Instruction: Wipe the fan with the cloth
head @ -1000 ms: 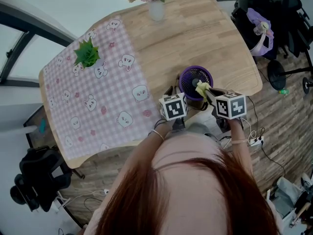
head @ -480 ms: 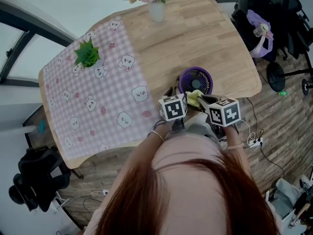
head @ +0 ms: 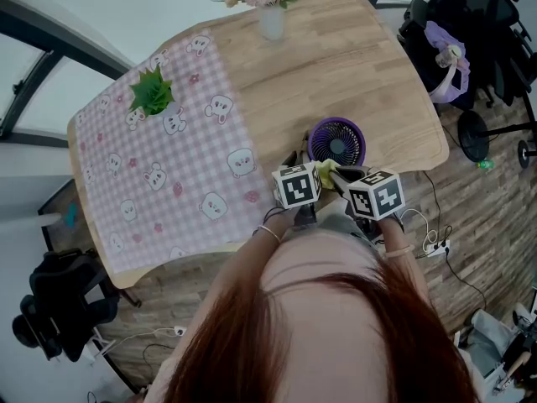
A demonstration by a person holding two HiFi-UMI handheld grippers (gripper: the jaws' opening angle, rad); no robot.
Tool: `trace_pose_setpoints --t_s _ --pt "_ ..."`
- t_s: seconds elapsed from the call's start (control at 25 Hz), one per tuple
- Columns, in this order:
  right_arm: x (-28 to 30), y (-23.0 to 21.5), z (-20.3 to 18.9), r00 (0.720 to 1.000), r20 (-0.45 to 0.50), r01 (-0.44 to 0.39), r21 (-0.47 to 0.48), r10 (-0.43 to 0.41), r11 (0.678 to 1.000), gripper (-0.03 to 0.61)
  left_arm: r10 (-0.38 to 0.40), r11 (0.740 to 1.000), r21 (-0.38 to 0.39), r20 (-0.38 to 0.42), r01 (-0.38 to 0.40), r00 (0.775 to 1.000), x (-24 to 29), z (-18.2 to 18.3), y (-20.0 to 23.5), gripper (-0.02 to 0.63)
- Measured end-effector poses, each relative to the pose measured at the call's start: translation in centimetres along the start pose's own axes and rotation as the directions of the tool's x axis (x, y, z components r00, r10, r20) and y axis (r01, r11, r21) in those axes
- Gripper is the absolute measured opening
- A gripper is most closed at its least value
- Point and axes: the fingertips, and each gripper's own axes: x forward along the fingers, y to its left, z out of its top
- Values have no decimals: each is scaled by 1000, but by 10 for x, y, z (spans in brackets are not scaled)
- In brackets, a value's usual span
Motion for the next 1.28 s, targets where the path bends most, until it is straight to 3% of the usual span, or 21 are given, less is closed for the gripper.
trace_pose_setpoints --t_s 1.28 --pt "27 16 29 998 -49 -57 -164 49 985 25 -32 998 -52 -12 32 999 0 0 3 61"
